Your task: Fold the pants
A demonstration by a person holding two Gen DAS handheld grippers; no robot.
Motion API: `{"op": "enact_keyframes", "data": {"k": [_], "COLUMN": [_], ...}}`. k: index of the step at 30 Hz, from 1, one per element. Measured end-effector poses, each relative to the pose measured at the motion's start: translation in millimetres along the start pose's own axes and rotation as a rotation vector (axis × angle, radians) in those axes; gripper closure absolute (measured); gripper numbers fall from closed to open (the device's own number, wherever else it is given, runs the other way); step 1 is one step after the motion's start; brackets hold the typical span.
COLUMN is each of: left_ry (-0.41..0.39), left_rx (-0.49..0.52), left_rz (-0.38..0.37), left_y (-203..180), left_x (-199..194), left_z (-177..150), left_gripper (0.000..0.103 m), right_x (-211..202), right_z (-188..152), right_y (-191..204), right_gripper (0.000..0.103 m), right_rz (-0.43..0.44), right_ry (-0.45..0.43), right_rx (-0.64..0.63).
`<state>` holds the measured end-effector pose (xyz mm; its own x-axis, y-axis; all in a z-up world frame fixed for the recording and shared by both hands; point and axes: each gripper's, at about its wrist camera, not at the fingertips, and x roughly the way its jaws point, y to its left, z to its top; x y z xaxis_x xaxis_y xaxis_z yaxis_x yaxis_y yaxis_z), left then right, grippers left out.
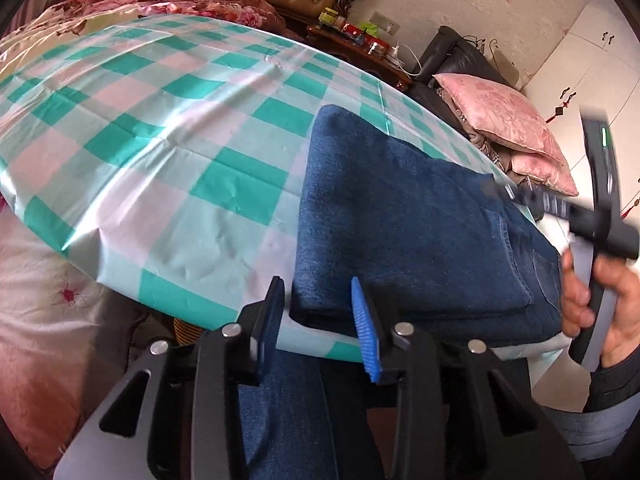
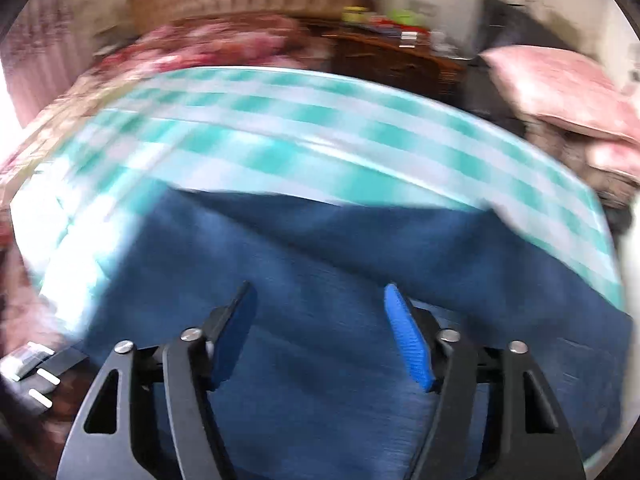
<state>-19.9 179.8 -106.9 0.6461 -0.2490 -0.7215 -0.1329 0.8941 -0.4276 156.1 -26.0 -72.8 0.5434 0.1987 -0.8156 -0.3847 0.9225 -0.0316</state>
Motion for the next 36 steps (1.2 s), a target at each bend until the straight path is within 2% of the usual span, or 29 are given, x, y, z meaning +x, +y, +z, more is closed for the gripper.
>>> {"op": "enact_keyframes", "data": {"k": [4, 6, 8, 11, 14, 15, 16, 19, 20, 21, 23, 27, 32, 33, 35, 36], "left_ry": [-0.001, -0.003, -0.003, -0.001, -0.009, -0.010, -0.011, -0.026, -0.032, -0.039, -0.047, -0.060, -0.082, -0.090, -0.111, -0.117], "left_rx": [-0.014, -0.012, -0.021, -0.033, -0.037, -0.037, -0.042, -0.024, -0.014, -0.004, 0.019, 0.070, 0.139, 0.157, 0.178, 0.177], "left_rz": [-0.015, -0.009, -0.011, -0.024, -0.026, -0.024, -0.026, -0.027, -0.021, -0.012, 0.012, 0.064, 0.114, 0.119, 0.116, 0.108], "left_y": [1, -1, 0, 2, 3, 3, 4, -3, -6, -10, -17, -29, -46, -50, -56, -58], "left_x": [1, 2, 2, 1, 2, 3, 3, -4, -6, -8, -11, -14, -18, -19, -25, -28], "left_z": [-1, 0, 0, 0, 0, 1, 1, 3, 3, 4, 6, 6, 7, 8, 9, 10], "left_gripper": [0.072, 0.073, 0.073, 0.073, 0.074, 0.077, 0.083, 0.090, 0.091, 0.091, 0.091, 0.092, 0.092, 0.092, 0.092, 0.092], "right_x": [32, 60, 93, 89, 55, 50, 49, 37, 34, 31, 30, 42, 73, 80, 88, 91], "right_z": [41, 57, 63, 60, 51, 47, 44, 43, 45, 47, 51, 54, 56, 55, 53, 53], "right_y": [62, 79, 84, 76, 52, 46, 46, 48, 52, 62, 83, 130, 153, 155, 154, 147], "right_gripper": [0.065, 0.068, 0.069, 0.068, 0.040, 0.035, 0.035, 0.033, 0.030, 0.022, 0.019, 0.019, 0.019, 0.020, 0.040, 0.057], "right_rz": [0.097, 0.069, 0.022, 0.041, 0.061, 0.073, 0.085, 0.114, 0.119, 0.140, 0.169, 0.152, 0.087, 0.059, 0.021, 0.014], "right_ry": [0.002, 0.021, 0.083, 0.066, 0.020, 0.047, 0.085, 0.146, 0.164, 0.194, 0.240, 0.313, 0.375, 0.381, 0.370, 0.371], "right_rx": [-0.057, -0.076, -0.094, -0.057, 0.040, 0.050, 0.041, 0.028, 0.018, -0.004, -0.053, -0.154, -0.177, -0.189, -0.194, -0.162]}}
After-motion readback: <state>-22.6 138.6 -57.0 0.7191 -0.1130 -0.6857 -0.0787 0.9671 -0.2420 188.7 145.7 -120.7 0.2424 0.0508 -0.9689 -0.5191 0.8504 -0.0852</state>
